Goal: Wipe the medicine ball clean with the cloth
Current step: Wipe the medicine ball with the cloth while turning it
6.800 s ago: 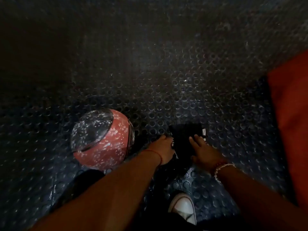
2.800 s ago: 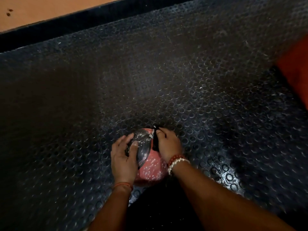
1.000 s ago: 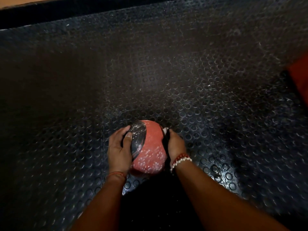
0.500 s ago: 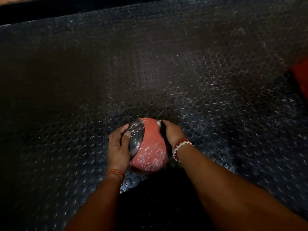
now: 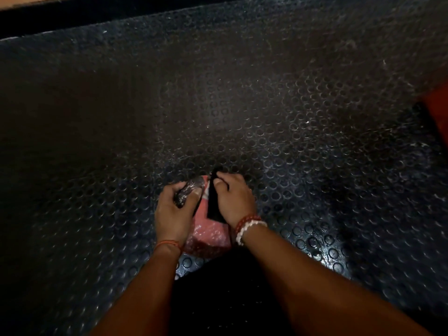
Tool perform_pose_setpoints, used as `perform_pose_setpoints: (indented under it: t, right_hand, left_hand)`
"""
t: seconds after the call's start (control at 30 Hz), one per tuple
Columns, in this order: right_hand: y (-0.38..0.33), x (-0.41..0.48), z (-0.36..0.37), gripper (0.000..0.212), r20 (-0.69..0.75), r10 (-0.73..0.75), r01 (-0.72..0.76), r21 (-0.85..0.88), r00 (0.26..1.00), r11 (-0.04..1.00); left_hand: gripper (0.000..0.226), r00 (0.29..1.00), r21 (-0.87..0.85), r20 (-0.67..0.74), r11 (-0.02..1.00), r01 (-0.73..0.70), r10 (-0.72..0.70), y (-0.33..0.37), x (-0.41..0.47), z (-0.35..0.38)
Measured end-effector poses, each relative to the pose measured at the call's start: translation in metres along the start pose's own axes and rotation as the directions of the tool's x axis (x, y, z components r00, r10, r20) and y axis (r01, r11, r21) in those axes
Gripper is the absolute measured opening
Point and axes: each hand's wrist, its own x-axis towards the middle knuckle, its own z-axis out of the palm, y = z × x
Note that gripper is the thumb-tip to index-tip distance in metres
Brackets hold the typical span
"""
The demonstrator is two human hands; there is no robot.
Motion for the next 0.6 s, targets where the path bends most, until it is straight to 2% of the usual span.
perform_pose_setpoints:
  t: [0.07, 0.1, 0.17, 0.23, 0.3, 0.33, 0.4, 0.47, 0.53, 0.6]
  right_hand:
    - [0.011, 0.015, -0.008, 0.036, 0.101, 0.215, -0.230, 0.177, 0.971, 0.957]
    - [0.018, 0.015, -0.011, 0.036, 0.154, 0.327, -0.359, 0.278, 0.932, 0.891]
    - [0.032, 0.003, -0.011, 0.036, 0.242, 0.499, -0.550, 0.467, 0.832, 0.692]
    - [0.039, -0.016, -0.004, 0.039, 0.214, 0.580, -0.591, 0.535, 0.786, 0.604]
    - [0.037, -0.033, 0.012, 0.045, 0.145, 0.655, -0.570, 0.652, 0.742, 0.500]
    - [0.032, -0.040, 0.019, 0.051, 0.102, 0.660, -0.540, 0.672, 0.745, 0.506]
    - [0.021, -0.044, 0.025, 0.057, -0.040, 0.544, -0.428, 0.568, 0.838, 0.703]
    - [0.012, -0.043, 0.021, 0.050, -0.141, 0.351, -0.284, 0.357, 0.926, 0.890]
    - [0.010, -0.033, 0.014, 0.047, -0.114, 0.201, -0.178, 0.185, 0.973, 0.966]
    - [0.007, -0.018, 0.008, 0.044, -0.043, 0.145, -0.139, 0.118, 0.988, 0.983]
  left_hand:
    - [0.026, 1.000, -0.043, 0.007, 0.999, 0.008, -0.008, -0.001, -0.001, -0.002]
    - [0.025, 1.000, -0.058, 0.004, 0.998, 0.013, -0.013, -0.002, -0.002, -0.002]
    - [0.023, 1.000, -0.078, -0.001, 0.997, 0.024, -0.024, -0.002, -0.002, -0.003]
    - [0.022, 1.000, -0.076, -0.003, 0.997, 0.023, -0.024, -0.003, -0.001, -0.003]
    - [0.021, 0.999, -0.098, 0.007, 0.995, 0.035, -0.035, -0.005, 0.002, -0.004]
    - [0.021, 0.999, -0.120, 0.009, 0.992, 0.049, -0.048, -0.006, 0.004, -0.005]
    - [0.022, 0.997, -0.151, 0.001, 0.986, 0.074, -0.075, -0.010, 0.007, -0.007]
    - [0.023, 0.997, -0.160, -0.005, 0.984, 0.079, -0.081, -0.013, 0.009, -0.009]
    - [0.023, 0.996, -0.172, -0.001, 0.981, 0.088, -0.089, -0.015, 0.007, -0.011]
    - [0.020, 0.996, -0.183, 0.005, 0.979, 0.091, -0.091, -0.015, 0.005, -0.013]
